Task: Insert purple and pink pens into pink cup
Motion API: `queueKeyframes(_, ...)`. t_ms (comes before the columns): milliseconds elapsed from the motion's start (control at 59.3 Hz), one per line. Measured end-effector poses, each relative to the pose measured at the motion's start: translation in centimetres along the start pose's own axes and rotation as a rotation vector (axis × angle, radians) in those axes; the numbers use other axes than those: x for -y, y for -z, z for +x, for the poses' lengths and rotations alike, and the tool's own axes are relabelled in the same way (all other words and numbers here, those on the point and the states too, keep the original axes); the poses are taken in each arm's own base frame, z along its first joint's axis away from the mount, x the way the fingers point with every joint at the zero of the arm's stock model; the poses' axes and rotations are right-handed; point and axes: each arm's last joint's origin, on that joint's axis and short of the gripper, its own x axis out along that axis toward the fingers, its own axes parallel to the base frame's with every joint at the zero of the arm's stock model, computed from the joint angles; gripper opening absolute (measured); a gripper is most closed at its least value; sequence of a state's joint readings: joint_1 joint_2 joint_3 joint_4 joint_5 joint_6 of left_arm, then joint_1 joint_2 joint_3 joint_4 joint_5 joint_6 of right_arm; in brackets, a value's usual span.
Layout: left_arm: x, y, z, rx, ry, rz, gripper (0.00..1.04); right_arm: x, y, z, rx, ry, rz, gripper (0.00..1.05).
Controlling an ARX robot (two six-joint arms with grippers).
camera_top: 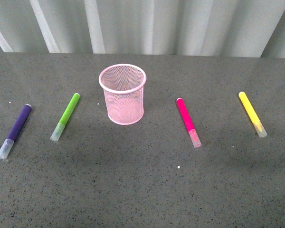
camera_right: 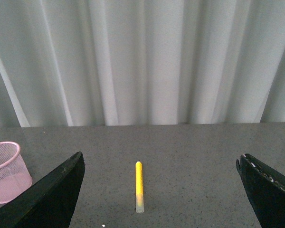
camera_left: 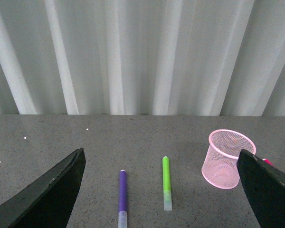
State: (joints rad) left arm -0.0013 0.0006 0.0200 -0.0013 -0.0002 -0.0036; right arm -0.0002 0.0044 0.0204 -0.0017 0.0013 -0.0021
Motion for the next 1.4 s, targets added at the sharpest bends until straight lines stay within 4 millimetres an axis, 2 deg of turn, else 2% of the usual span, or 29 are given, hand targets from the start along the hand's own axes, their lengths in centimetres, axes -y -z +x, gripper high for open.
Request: queueKeyframes(1400, 0.02, 0.10, 0.05, -0.020, -0.026, -0.013, 0.98, 0.00, 0.00, 0.00, 0.000, 0.000, 0.000, 0.97)
